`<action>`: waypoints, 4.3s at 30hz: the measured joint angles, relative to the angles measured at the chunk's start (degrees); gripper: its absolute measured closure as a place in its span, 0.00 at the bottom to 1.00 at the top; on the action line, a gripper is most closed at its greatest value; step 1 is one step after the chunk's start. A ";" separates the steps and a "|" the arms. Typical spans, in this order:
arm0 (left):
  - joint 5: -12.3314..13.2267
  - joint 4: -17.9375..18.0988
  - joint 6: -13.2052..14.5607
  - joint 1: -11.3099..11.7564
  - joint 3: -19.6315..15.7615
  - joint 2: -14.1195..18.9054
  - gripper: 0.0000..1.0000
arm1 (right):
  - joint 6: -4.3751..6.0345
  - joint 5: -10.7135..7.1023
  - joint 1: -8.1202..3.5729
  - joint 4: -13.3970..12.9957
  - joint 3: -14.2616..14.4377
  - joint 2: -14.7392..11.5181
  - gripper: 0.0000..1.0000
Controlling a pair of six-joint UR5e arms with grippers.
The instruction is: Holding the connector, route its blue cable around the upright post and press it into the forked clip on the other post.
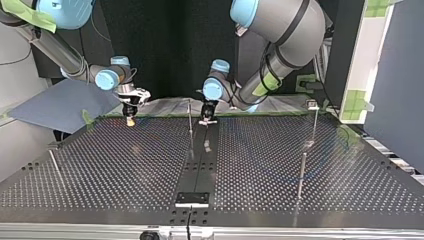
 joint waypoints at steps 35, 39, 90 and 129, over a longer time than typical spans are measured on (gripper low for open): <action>1.48 -8.53 5.67 -5.57 -6.22 5.54 0.00 | -0.38 -0.09 0.21 3.12 0.00 0.03 1.00; 0.72 -8.10 5.67 -6.43 -6.39 5.70 0.00 | -0.39 -0.09 0.22 3.22 0.01 0.01 1.00; -1.36 -7.02 5.08 -9.57 -8.90 7.45 0.00 | -0.27 -0.09 0.14 3.67 0.00 0.14 1.00; -12.83 9.19 -15.70 -17.99 -30.53 29.06 0.00 | 0.73 -0.64 -0.15 3.29 0.03 0.33 1.00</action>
